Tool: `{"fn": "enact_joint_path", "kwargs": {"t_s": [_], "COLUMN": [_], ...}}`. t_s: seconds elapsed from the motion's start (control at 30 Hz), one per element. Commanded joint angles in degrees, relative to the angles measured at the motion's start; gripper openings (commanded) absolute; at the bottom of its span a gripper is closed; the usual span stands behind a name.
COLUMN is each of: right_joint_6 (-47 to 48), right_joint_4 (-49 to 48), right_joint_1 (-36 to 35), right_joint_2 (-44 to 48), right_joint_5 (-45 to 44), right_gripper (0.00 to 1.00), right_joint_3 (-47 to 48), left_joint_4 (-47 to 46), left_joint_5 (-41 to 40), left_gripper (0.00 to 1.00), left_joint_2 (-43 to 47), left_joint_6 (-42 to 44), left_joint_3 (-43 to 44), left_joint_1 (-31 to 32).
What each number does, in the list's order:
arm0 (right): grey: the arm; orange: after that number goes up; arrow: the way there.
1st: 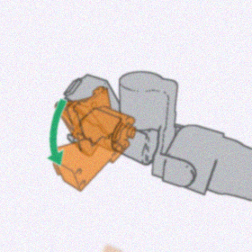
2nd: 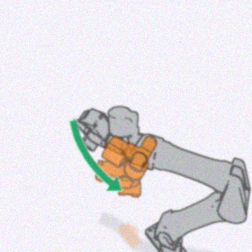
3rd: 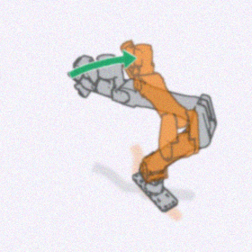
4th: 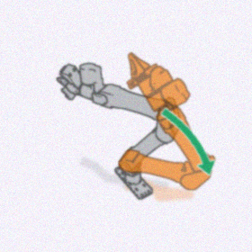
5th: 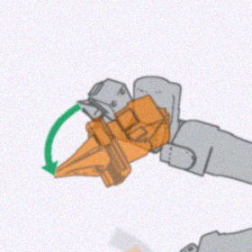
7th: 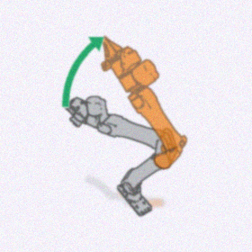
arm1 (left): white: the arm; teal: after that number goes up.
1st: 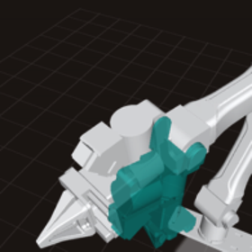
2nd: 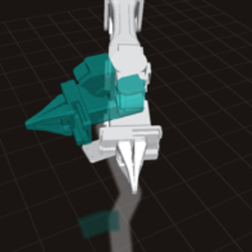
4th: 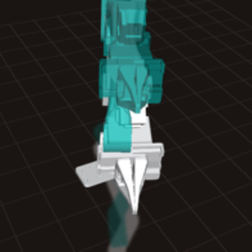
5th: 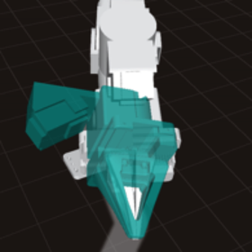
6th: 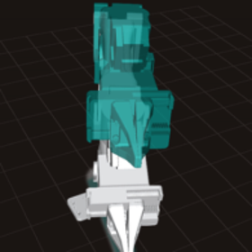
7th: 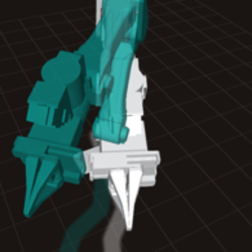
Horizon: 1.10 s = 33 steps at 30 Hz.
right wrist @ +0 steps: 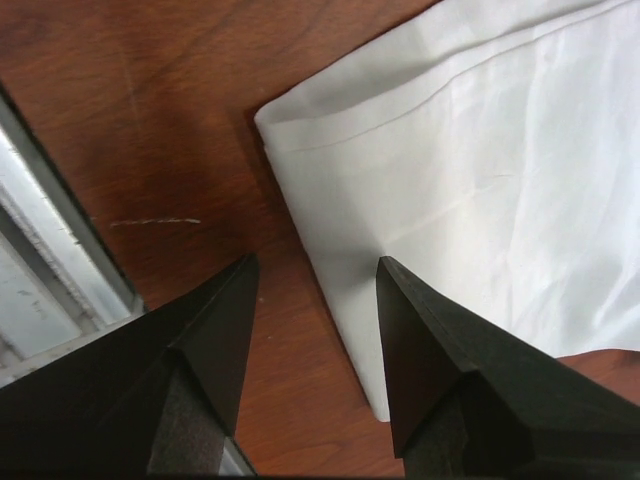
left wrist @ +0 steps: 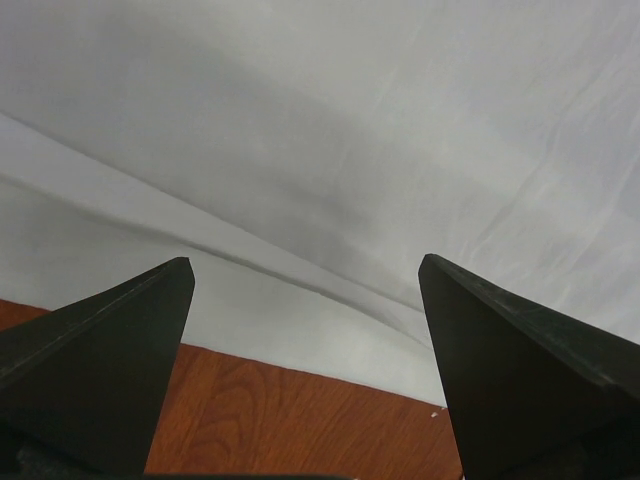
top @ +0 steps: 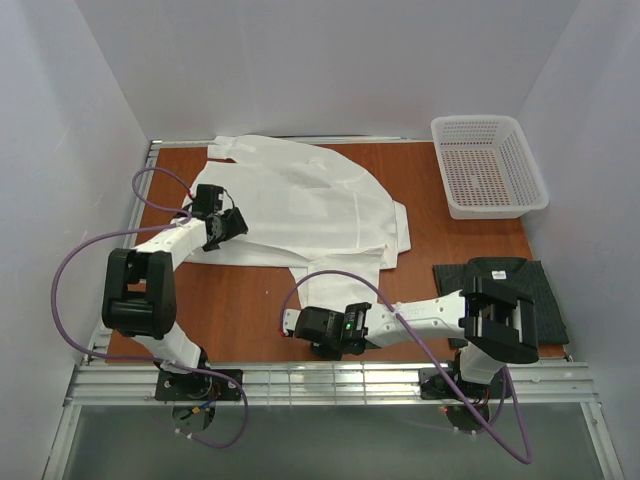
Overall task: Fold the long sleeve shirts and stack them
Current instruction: Fold the shirt
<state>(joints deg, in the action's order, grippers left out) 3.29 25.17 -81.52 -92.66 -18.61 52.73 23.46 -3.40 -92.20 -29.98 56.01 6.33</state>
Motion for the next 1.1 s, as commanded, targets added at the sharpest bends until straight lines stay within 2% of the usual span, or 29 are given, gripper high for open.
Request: {"fn": "enact_joint_path", "kwargs": {"t_s": [0.0, 0.07, 0.1, 0.17, 0.3, 0.4, 0.53, 0.7, 0.87, 0.93, 1.03, 1.07], "right_joint_6": [1.0, 1.2, 1.4, 1.5, 2.6, 3.5, 5.8, 9.4, 13.0, 13.8, 13.9, 13.4], "right_joint_4": [-2.1, -2.9, -3.1, -3.4, -3.8, -1.8, 4.4, 11.3, 11.0, 10.1, 8.8, 7.7], "right_joint_1": [-0.4, -0.3, -0.4, -0.3, -0.4, -0.3, -0.1, 5.4, 17.6, 23.4, 28.1, 30.8], "right_joint_2": [-1.5, -2.0, -2.1, -2.3, -1.5, 1.5, 8.9, 12.9, 13.7, 11.6, 7.1, 5.8], "right_joint_5": [-5.4, -6.3, -6.8, -7.1, -7.3, -5.0, -2.4, 2.0, 3.7, 3.9, 3.8, 3.1], "right_gripper": [0.43, 0.4, 0.34, 0.27, 0.02, 0.01, 0.01, 0.01, 0.01, 0.01, 0.01, 0.07], "right_joint_3": [1.1, 0.8, 0.5, 0.5, -0.5, -0.2, 5.9, 13.1, 17.4, 18.8, 20.4, 20.8], "left_joint_4": [-0.5, -0.5, -0.5, -0.8, -1.1, -1.1, -0.7, -0.6, -0.4, -0.5, -0.4, -0.3], "left_joint_5": [1.1, 1.0, 0.9, 0.2, -1.1, -1.6, -2.1, -2.8, -3.5, -3.6, -3.7, -3.9], "left_gripper": [0.87, 0.86, 0.86, 0.86, 0.86, 0.86, 0.87, 0.86, 0.86, 0.86, 0.86, 0.86], "left_joint_2": [-2.5, -4.5, -4.9, -5.9, -7.3, -8.3, -8.8, -8.6, -8.3, -8.3, -8.3, -8.3], "left_joint_6": [0.6, 0.8, 0.8, 0.8, 1.1, 1.5, 1.6, 1.5, 1.9, 2.1, 2.4, 2.5], "left_joint_3": [2.3, 3.0, 3.1, 3.1, 3.0, 2.9, 2.7, 2.4, 2.3, 2.2, 2.2, 2.2], "left_joint_1": [0.4, 0.4, 0.4, 0.4, 0.4, 0.4, 0.4, 0.4, 1.1, 1.3, 1.8, 1.9]}}
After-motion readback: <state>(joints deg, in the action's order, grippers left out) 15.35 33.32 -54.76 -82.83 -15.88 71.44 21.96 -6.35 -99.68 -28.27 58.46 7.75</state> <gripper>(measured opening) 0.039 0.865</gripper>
